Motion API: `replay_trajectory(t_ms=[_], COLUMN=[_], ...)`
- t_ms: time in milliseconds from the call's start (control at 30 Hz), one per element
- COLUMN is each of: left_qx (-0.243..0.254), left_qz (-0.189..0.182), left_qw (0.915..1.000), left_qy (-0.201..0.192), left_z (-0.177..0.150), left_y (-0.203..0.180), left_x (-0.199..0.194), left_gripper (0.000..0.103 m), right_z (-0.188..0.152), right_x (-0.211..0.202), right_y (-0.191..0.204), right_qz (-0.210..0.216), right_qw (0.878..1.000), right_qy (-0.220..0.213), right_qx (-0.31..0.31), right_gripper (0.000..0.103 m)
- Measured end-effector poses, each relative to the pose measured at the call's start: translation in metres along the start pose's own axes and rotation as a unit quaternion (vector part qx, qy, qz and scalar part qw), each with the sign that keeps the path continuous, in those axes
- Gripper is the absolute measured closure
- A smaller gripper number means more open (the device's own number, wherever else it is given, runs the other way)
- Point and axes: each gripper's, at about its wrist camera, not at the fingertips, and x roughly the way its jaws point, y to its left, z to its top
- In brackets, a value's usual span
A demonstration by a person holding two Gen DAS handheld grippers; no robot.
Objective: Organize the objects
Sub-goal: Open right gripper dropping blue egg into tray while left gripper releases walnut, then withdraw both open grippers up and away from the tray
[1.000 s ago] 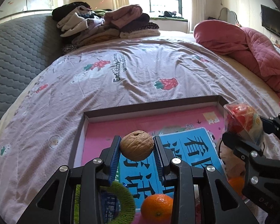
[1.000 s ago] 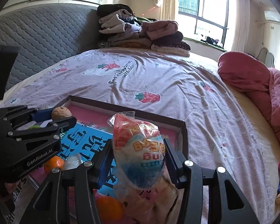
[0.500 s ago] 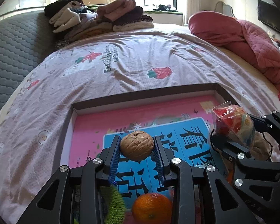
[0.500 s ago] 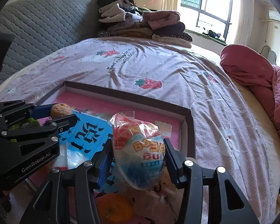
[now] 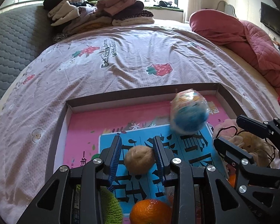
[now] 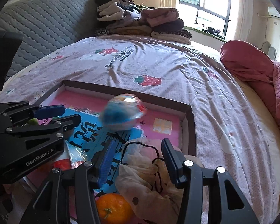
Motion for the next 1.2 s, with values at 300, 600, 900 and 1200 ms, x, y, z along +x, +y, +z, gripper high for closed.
replay_trajectory(t_ms=[300,600,900,1200], left_qx=[-0.004,-0.008,-0.01,-0.015], left_qz=[0.001,0.002,0.018,0.021], left_qw=[1.0,1.0,0.9996,0.9985], left_qy=[0.007,0.001,-0.017,-0.048], left_z=[0.001,0.003,0.005,0.005], left_y=[0.0,0.002,0.005,0.007], left_x=[0.0,-0.007,-0.024,-0.063], left_gripper=[0.063,0.047,0.044,0.042], right_z=[0.004,0.01,0.013,0.018], right_x=[-0.011,-0.022,-0.039,-0.072], right_y=[-0.008,-0.014,-0.018,-0.012], right_qz=[0.005,0.005,0.009,0.026], right_qw=[1.0,0.999,0.998,0.995], right_qy=[-0.011,-0.026,-0.047,-0.073], right_qx=[0.019,0.035,0.049,0.062], right_gripper=[0.051,0.051,0.051,0.051])
